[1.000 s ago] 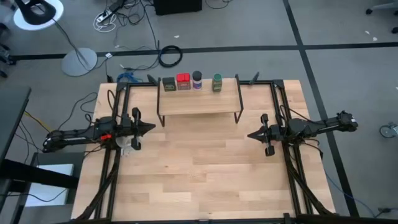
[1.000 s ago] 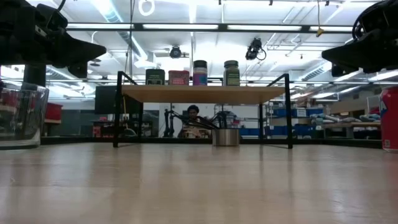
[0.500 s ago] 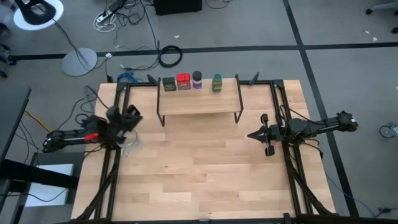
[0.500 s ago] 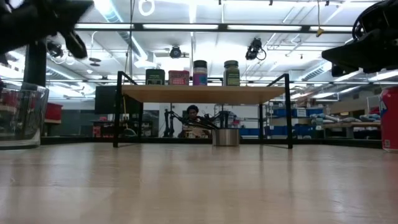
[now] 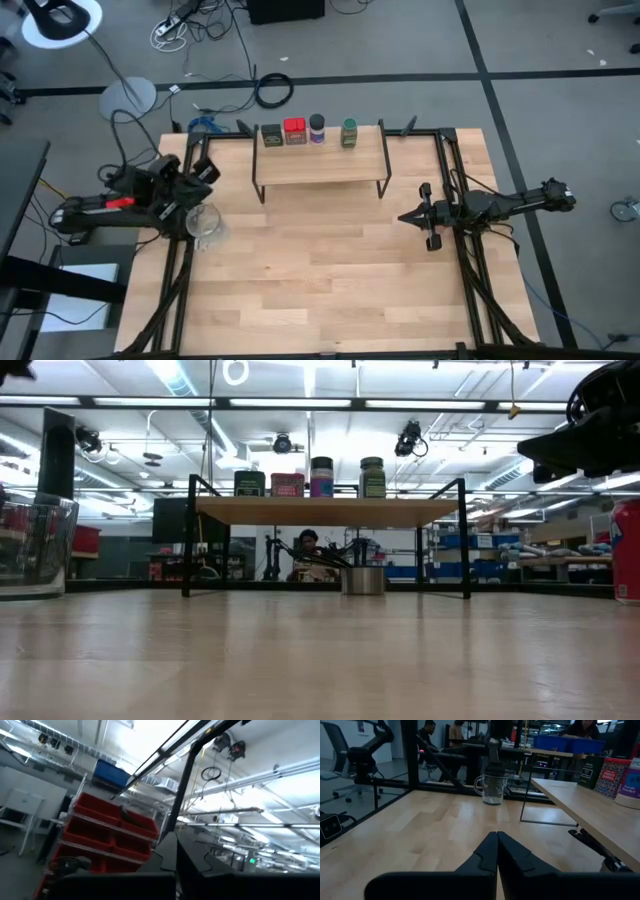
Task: Shelf spices
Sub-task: Remove the black seasoning can from the shelf
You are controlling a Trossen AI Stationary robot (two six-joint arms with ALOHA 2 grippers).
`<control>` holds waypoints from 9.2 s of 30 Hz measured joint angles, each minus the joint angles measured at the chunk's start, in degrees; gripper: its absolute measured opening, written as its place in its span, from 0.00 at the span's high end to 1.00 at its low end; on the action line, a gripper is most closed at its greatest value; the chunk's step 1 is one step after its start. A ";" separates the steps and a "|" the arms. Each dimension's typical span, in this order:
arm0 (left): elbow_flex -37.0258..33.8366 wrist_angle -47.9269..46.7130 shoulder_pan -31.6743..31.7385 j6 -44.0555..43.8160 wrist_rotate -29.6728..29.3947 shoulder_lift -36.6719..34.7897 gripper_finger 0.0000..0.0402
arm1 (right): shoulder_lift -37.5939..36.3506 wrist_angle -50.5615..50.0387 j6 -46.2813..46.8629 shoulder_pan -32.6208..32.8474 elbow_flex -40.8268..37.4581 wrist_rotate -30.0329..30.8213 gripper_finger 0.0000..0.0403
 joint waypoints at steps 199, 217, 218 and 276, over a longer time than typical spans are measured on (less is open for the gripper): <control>80.93 -109.96 33.05 55.69 -20.27 83.21 0.38 | 37.86 17.64 -10.25 -7.39 44.46 16.59 0.85; 78.60 -107.27 32.89 55.62 -16.37 83.13 0.70 | 37.87 17.62 -10.29 -7.40 44.46 16.61 0.86; 78.61 -107.42 32.71 55.54 -16.32 83.13 0.70 | 37.88 17.62 -10.27 -7.39 44.46 16.61 0.86; 57.38 -98.82 -12.52 20.83 -21.42 78.46 0.70 | 40.94 18.04 -11.95 -7.48 44.46 16.65 0.89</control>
